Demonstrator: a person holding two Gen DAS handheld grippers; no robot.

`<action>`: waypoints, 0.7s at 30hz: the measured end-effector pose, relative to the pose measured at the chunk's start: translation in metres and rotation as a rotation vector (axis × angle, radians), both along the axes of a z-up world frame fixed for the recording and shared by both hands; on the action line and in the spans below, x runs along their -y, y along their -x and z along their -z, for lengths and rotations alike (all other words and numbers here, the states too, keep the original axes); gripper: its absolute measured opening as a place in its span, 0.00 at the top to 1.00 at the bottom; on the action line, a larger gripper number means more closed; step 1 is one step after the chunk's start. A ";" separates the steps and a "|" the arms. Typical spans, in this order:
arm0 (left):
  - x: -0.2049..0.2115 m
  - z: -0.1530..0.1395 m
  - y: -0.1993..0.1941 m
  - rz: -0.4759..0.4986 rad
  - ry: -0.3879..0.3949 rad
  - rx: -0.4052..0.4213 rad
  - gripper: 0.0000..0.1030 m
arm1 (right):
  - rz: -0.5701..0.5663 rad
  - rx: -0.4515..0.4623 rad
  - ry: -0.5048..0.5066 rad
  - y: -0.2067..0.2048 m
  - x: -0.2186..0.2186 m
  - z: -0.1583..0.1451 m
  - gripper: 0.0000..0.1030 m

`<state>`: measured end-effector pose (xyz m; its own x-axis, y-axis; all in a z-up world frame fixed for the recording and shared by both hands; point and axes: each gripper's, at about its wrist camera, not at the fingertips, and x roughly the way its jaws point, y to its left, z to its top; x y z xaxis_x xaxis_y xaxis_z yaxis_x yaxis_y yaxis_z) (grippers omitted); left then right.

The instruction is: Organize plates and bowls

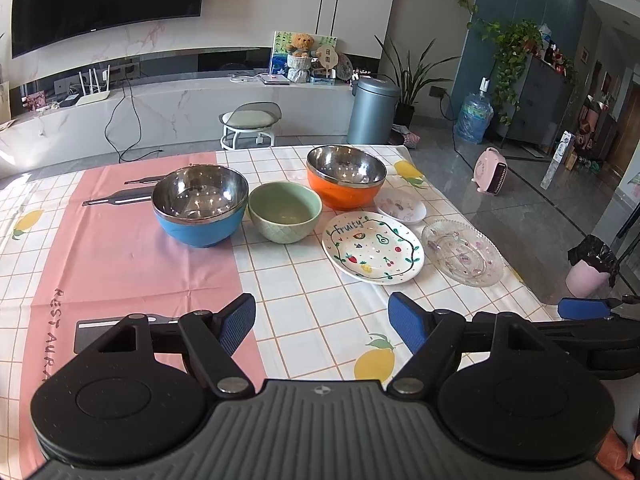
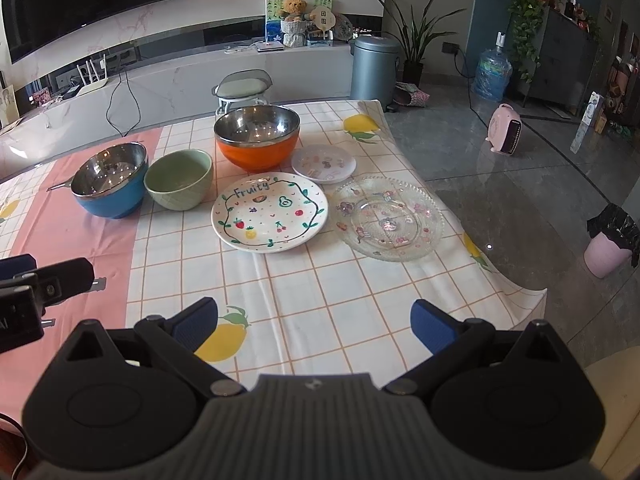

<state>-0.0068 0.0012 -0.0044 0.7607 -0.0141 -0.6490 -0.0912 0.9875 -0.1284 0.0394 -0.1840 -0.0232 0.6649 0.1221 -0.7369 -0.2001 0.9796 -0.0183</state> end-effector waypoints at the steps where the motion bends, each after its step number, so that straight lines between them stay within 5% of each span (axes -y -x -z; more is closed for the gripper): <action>1: 0.000 0.000 0.000 0.000 0.000 -0.001 0.14 | -0.001 0.000 0.000 0.000 0.000 0.000 0.02; 21: 0.001 0.000 0.000 0.000 0.001 -0.001 0.14 | 0.002 -0.012 0.000 0.001 0.001 0.001 0.02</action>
